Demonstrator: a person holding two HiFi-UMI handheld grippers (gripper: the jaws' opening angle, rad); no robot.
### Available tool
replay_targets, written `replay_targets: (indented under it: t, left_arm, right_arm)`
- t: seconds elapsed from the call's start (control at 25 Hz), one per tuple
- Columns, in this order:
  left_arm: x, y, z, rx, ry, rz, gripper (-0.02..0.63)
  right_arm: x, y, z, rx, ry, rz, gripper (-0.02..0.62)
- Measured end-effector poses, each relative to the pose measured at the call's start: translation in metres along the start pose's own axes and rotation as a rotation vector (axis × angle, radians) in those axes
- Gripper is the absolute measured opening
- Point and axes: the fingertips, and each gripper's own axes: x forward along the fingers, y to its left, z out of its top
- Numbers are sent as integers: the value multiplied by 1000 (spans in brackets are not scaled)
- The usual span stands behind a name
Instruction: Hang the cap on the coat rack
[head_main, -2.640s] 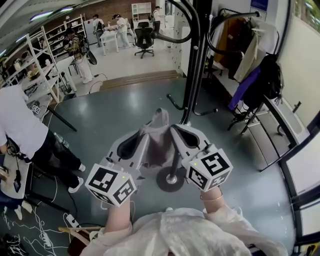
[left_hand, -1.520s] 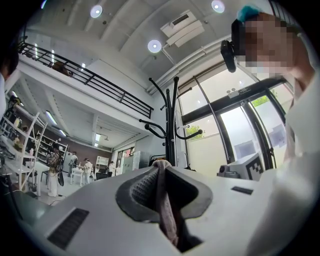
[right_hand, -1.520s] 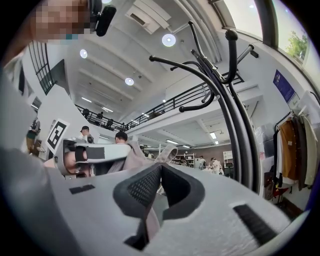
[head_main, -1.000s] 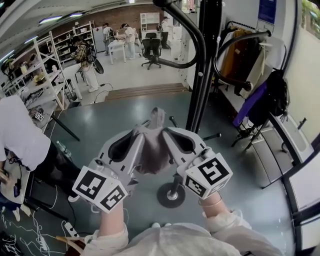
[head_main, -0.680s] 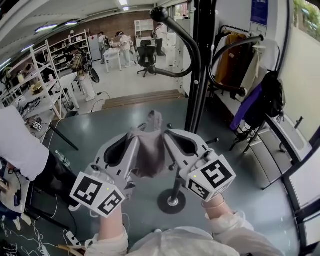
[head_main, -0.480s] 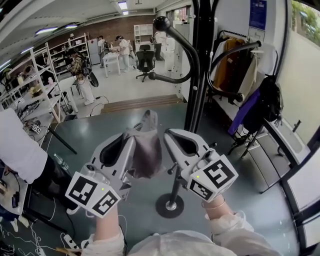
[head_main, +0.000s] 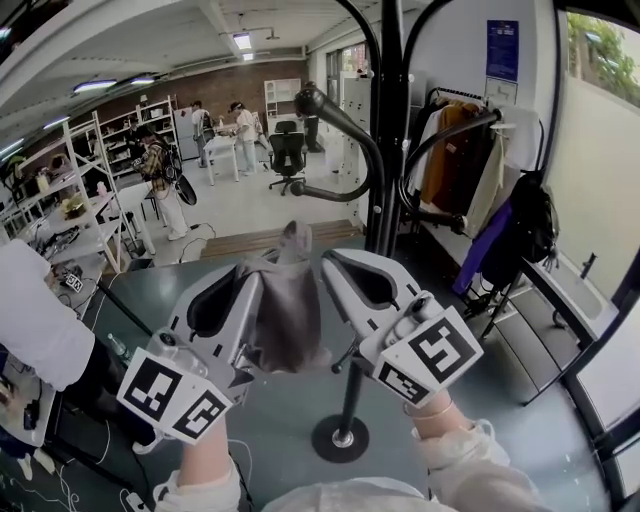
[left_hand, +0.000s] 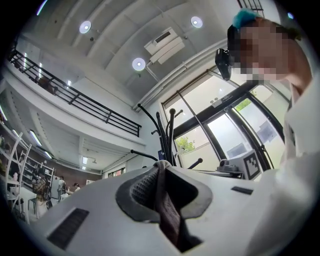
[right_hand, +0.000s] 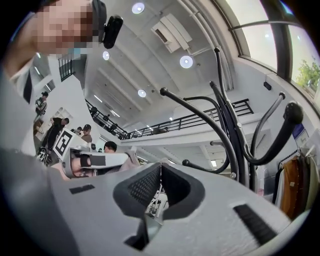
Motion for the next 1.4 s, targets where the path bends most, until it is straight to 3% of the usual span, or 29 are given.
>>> replay_targets:
  t: [0.48,0.96,1.4]
  left_arm:
    - [-2,-4,67,131,-112,-12,43]
    - [6,-14,109,213,-158,-40,44]
    - [-4,-10,156,260,-279,10,44]
  right_arm:
    - [3,2,47,-77,-72,-6,3]
    - [4,-9,88,-138,-116,11,3]
    - [-3,-25,112,-149,-156,-24,3]
